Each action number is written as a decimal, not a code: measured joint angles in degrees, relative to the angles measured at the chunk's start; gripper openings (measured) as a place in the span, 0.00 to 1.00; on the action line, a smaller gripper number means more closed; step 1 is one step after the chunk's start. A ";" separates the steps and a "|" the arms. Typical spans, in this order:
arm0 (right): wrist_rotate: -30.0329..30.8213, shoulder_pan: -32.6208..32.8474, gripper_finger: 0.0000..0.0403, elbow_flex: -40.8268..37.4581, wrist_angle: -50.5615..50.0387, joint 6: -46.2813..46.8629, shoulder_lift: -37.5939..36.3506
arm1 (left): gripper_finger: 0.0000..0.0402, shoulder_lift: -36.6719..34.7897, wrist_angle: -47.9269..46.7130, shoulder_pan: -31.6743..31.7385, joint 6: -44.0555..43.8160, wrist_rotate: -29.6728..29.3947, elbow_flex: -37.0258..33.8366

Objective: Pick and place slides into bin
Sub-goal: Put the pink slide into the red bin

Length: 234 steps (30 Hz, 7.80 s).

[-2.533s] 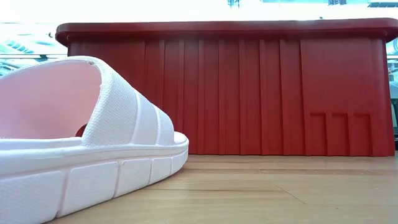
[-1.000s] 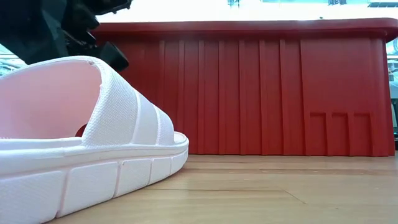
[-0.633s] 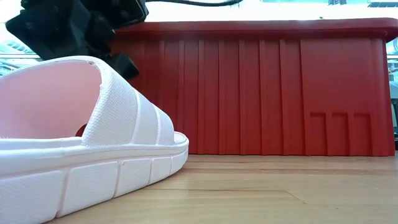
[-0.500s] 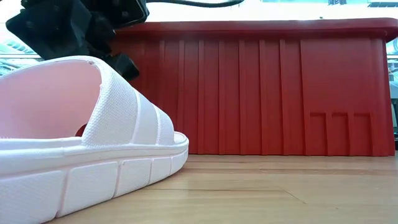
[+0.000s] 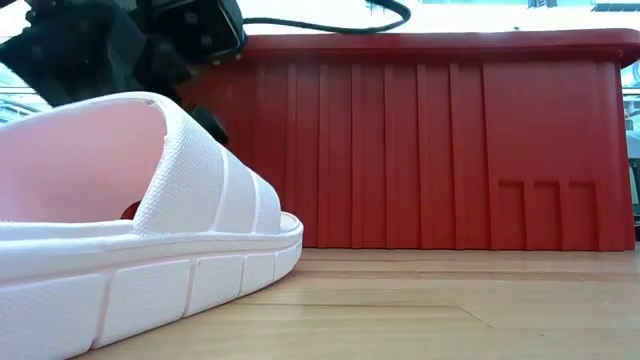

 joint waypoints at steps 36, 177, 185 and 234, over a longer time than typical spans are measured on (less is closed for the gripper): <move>-0.02 -0.02 0.35 -0.02 -0.38 0.00 0.02 | 0.50 -0.19 -1.08 2.15 -2.54 4.20 -0.07; 0.00 2.08 0.35 -1.42 3.08 -6.88 0.02 | 0.29 6.79 13.89 -22.17 2.43 -45.48 0.00; 0.00 2.07 0.35 -1.42 3.08 -6.95 0.02 | 0.08 6.79 13.89 -19.89 2.35 -45.39 0.00; 21.52 1.09 0.35 -1.42 2.11 0.97 1.79 | 0.01 -9.93 6.53 -8.97 25.68 -53.59 8.50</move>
